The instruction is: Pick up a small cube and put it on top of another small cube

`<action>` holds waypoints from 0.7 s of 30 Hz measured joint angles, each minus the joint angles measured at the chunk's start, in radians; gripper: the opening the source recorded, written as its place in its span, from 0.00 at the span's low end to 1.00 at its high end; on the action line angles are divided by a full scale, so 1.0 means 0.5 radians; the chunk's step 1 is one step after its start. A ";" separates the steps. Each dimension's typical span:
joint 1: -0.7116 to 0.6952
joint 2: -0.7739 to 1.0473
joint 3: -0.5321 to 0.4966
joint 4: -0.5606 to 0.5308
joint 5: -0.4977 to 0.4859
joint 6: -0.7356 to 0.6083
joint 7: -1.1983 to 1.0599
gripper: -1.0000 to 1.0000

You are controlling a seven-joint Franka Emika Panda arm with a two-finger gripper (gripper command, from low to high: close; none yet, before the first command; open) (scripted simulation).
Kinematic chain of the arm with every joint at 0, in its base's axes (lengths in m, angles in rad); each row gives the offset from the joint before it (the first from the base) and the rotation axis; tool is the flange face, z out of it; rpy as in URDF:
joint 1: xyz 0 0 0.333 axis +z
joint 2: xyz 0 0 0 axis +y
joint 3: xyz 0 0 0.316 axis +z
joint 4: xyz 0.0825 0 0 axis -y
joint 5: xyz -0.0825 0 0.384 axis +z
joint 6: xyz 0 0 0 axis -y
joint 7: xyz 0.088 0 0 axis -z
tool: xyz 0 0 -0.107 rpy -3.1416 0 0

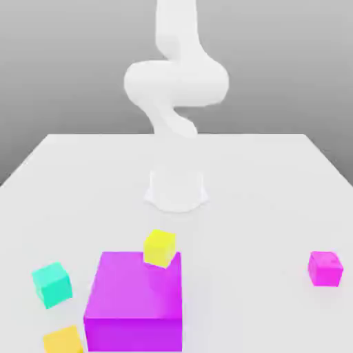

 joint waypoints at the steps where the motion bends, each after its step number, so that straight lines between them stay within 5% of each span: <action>1: -0.039 0.079 -0.008 -0.025 -0.014 0.038 0.034 0.50; 13: -0.399 0.953 -0.208 -0.307 -0.110 0.459 0.361 0.50; 21: -0.647 1.537 -0.343 -0.494 0.062 0.742 0.409 0.50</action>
